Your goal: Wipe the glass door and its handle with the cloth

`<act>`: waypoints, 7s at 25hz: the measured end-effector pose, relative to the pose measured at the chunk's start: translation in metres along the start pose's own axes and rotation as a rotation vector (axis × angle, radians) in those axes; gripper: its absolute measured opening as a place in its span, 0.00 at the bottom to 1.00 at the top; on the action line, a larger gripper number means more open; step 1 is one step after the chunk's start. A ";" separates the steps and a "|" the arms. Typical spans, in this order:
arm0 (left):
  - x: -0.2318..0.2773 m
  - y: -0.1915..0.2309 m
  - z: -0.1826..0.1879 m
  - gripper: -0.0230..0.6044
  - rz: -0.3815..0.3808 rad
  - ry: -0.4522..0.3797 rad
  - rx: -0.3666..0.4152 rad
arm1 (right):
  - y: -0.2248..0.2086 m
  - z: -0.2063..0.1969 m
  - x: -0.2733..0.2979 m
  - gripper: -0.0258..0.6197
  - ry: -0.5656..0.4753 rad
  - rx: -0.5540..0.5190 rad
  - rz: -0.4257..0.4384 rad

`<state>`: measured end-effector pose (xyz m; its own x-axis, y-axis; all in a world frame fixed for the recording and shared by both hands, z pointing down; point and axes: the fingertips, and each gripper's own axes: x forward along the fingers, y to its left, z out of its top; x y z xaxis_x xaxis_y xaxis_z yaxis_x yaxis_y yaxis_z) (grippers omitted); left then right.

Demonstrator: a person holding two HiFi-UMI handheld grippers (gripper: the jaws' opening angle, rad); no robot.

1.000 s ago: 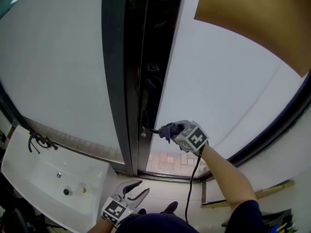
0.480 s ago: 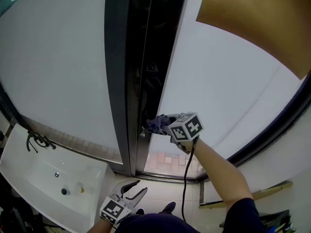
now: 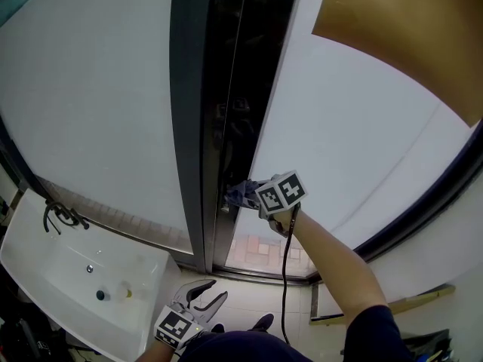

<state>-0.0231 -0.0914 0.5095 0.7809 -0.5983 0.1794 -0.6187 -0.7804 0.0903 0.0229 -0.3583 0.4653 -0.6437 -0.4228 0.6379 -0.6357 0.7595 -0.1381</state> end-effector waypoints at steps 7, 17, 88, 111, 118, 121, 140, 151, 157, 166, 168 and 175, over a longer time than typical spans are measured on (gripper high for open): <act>0.006 -0.005 0.006 0.27 -0.030 -0.009 0.014 | -0.026 -0.030 -0.031 0.26 0.039 0.061 -0.008; 0.011 -0.009 0.008 0.27 -0.055 -0.014 0.024 | -0.058 -0.065 -0.068 0.26 -0.007 0.037 -0.174; 0.000 0.007 -0.005 0.27 -0.002 0.007 -0.005 | 0.026 -0.047 0.039 0.26 -0.426 0.060 -0.216; 0.006 0.003 -0.001 0.27 -0.031 0.019 0.014 | -0.025 -0.071 -0.013 0.26 -0.591 0.372 -0.239; 0.009 0.001 0.000 0.27 -0.041 0.018 0.018 | -0.043 -0.090 -0.041 0.26 -0.605 0.384 -0.290; 0.008 0.002 -0.002 0.27 -0.036 0.018 0.014 | -0.040 -0.099 -0.041 0.26 -0.589 0.388 -0.285; -0.002 0.020 -0.016 0.27 0.022 0.048 -0.021 | -0.008 -0.043 0.058 0.26 -0.483 0.270 -0.262; 0.006 0.024 -0.012 0.27 0.023 0.035 -0.021 | -0.008 -0.047 0.063 0.26 -0.336 0.087 -0.321; 0.004 0.023 -0.013 0.27 0.029 0.035 -0.022 | -0.017 -0.061 0.060 0.26 -0.315 0.126 -0.336; 0.003 0.024 -0.009 0.27 0.032 0.026 -0.024 | -0.039 -0.136 0.069 0.26 -0.217 0.226 -0.360; 0.001 0.027 -0.011 0.27 0.037 0.032 -0.025 | -0.036 -0.147 0.071 0.26 -0.231 0.249 -0.342; -0.002 0.035 -0.015 0.27 0.056 0.044 -0.028 | -0.023 -0.123 0.087 0.26 -0.337 0.338 -0.250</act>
<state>-0.0473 -0.1151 0.5268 0.7409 -0.6318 0.2281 -0.6639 -0.7402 0.1062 0.0340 -0.3515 0.6175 -0.5208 -0.7478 0.4119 -0.8531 0.4375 -0.2844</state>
